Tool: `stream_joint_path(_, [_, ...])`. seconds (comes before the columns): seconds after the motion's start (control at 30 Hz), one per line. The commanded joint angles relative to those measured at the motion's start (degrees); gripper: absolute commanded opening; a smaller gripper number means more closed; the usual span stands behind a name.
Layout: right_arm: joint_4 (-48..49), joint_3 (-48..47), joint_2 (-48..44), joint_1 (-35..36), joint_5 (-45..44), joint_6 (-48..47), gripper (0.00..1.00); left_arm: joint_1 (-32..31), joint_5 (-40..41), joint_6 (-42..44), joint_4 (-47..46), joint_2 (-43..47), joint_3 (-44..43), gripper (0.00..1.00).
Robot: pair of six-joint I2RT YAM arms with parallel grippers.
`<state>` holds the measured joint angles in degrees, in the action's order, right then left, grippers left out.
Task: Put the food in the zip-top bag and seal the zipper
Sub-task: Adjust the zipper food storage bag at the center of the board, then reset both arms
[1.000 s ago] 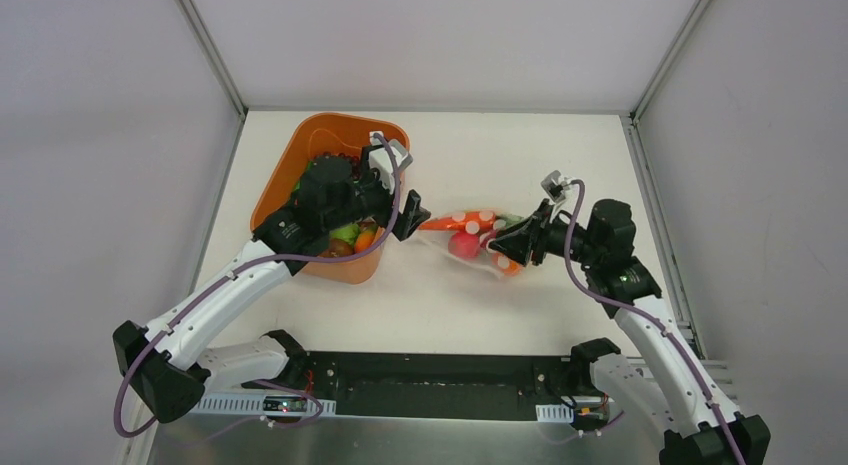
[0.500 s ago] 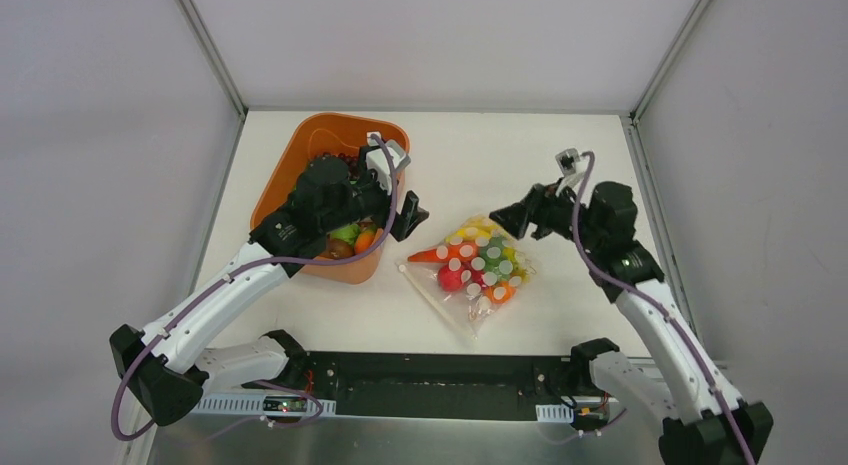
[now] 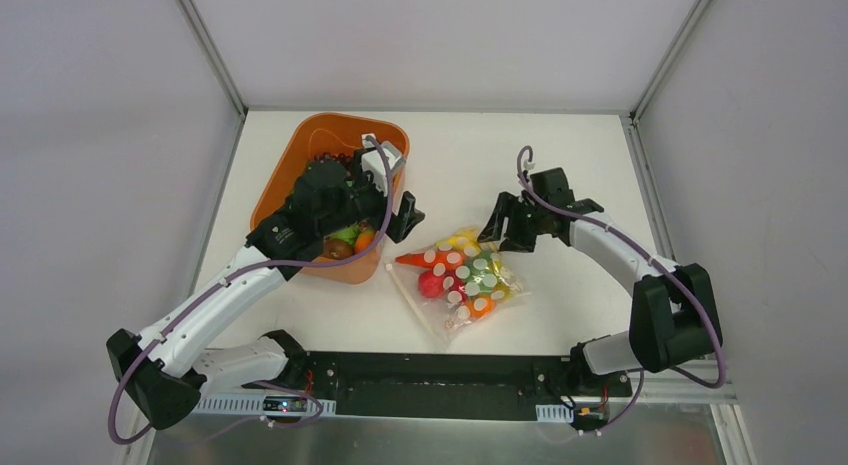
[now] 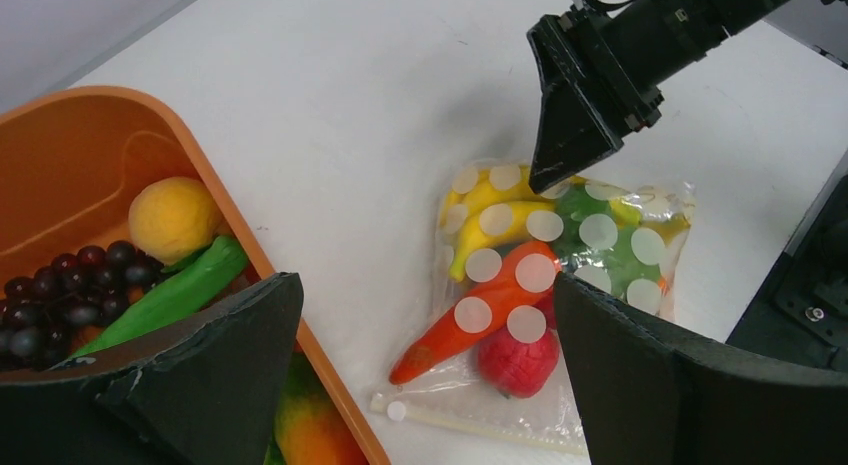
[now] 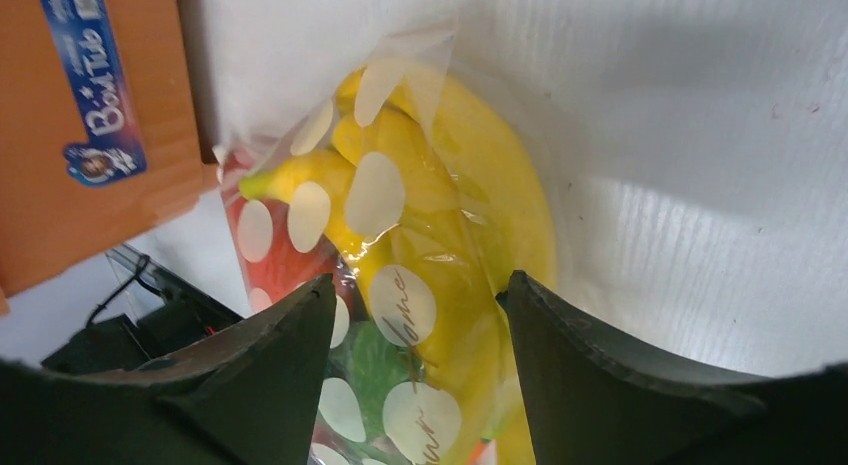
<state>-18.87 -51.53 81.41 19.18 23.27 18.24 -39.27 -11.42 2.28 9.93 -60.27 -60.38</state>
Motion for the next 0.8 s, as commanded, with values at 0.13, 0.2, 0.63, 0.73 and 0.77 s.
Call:
stream_joint_path(0.13, [-5.6,-2.3,-4.3,3.4,-5.0,-5.8,0.70,1.1,10.3,-7.0,-1.3,3.5,2.7,0.99])
stream_joint_path(0.2, [-1.5,-1.0,-9.2,3.4,-6.7,-4.3,0.72,1.2,10.9,-6.9,-0.1,4.1,2.6,0.99])
stream_joint_path(0.63, [22.5,18.6,-40.6,3.2,-43.6,-1.9,0.95,8.7,14.9,-11.4,0.4,11.8,7.2,0.99])
stream_joint_path(0.73, [20.9,19.9,-41.6,3.0,-51.2,0.9,0.99,11.5,13.3,-13.7,0.4,12.4,7.6,0.99])
stream_joint_path(0.77, [20.2,19.9,-41.3,2.7,-51.7,1.1,1.00,12.6,13.2,-14.6,0.8,12.5,7.5,0.99])
